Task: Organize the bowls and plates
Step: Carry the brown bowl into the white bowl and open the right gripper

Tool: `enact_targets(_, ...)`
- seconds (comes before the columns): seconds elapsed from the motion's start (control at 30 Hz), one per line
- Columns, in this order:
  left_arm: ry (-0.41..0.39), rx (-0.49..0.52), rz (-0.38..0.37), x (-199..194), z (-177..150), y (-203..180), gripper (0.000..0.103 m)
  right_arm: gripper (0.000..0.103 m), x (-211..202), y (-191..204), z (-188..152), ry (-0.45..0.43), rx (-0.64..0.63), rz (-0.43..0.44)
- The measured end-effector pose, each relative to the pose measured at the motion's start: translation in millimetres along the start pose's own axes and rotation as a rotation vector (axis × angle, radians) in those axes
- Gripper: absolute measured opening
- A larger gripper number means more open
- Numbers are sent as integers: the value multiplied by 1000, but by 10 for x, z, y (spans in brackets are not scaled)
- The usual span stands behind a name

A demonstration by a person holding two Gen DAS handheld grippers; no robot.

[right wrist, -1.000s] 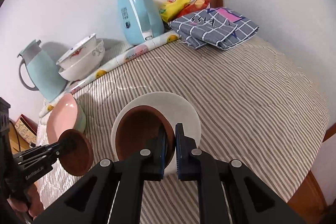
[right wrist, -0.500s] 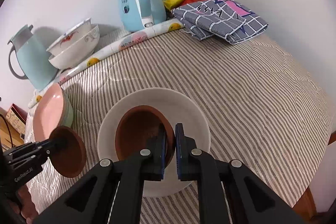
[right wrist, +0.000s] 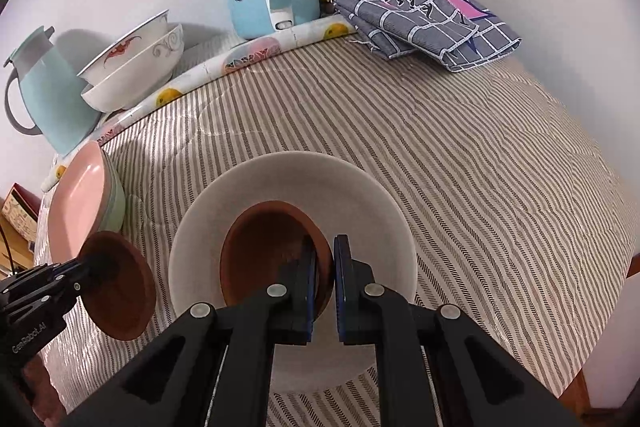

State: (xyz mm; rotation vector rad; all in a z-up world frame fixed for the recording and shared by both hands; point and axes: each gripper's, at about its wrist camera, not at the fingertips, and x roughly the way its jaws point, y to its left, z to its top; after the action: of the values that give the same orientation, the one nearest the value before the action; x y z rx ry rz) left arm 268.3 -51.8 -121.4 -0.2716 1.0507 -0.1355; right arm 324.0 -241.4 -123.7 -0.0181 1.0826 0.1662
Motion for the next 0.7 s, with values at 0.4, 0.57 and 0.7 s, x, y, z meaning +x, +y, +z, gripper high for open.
enact_targets(0.4,8,-3,-9,27,13,8,9,8,70,10,12,32,0,4)
enact_targets(0.57,11,-2,-3,30,17,31,8,8,90,20,18,36,-2,-2)
enact_targets(0.7,9,-3,-2,19,22,44,8,8,113,10,22,43,-1,-6)
